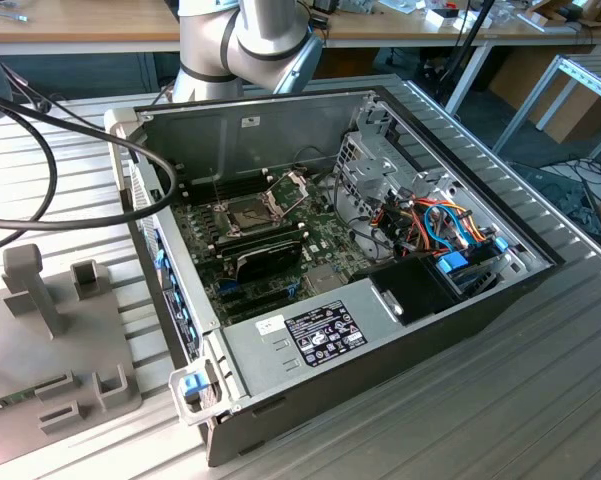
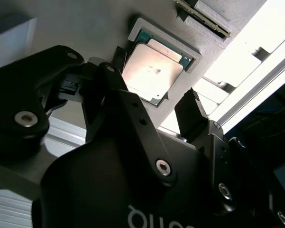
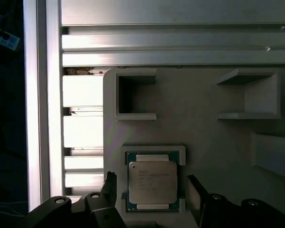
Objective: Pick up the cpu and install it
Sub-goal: 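Pick up the cpu and move it towards the insertion slot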
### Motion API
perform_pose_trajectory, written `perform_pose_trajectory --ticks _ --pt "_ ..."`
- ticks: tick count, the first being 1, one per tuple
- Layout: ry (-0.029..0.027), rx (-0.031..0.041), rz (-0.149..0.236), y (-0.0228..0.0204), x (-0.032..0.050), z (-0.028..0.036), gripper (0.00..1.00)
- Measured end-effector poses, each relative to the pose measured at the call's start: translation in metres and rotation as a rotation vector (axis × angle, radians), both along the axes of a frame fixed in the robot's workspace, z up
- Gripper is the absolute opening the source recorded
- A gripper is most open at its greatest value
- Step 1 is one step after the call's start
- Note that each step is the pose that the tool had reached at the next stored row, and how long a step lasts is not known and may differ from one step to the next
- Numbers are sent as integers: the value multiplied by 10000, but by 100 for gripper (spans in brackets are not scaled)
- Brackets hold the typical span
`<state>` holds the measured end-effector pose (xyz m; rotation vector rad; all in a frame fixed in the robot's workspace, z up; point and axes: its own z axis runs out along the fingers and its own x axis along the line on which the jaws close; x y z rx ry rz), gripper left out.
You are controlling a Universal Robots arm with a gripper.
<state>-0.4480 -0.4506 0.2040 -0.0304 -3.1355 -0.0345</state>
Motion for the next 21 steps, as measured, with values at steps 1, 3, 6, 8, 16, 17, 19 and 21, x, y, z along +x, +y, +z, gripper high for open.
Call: perform_pose_trajectory --ticks 1,3,6,8,16,17,19,21 --pt "0 1 0 0 0 -8 69" --pt "3 0 0 0 -1 -22 69" --pt "4 0 0 0 -1 -35 69" --pt "3 0 0 0 1 -38 69" --pt "5 -1 -1 0 6 -69 69" --pt "4 0 0 0 8 -70 69" --pt "2 1 0 0 11 -74 69" --pt "2 2 -1 0 13 -81 69"
